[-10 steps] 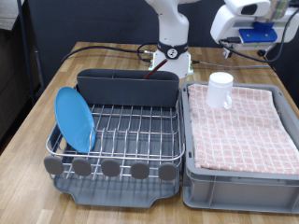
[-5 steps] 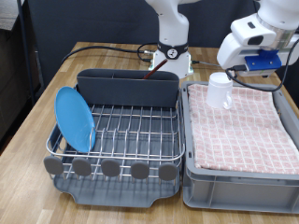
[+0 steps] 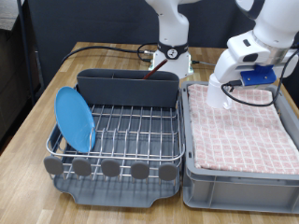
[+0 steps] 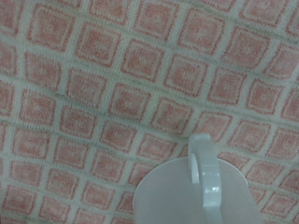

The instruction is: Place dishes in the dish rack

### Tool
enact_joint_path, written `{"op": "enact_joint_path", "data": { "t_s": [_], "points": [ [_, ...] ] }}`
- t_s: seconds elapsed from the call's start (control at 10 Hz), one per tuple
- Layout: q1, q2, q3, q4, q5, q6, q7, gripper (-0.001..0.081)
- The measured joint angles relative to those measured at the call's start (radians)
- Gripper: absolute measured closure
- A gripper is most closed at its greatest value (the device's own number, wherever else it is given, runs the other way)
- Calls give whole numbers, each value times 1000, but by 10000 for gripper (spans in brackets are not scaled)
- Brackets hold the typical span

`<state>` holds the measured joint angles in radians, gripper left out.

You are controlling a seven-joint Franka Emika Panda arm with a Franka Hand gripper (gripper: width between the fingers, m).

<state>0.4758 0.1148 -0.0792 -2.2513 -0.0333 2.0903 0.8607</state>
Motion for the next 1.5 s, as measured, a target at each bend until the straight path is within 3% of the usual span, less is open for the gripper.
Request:
{"op": "enact_joint_path", "data": {
  "t_s": [0.7,1.5],
  "points": [
    [-22,2,-33,-116,66,132,-77,4],
    [-24,6,-46,-159,111,194,-117,4]
  ]
}}
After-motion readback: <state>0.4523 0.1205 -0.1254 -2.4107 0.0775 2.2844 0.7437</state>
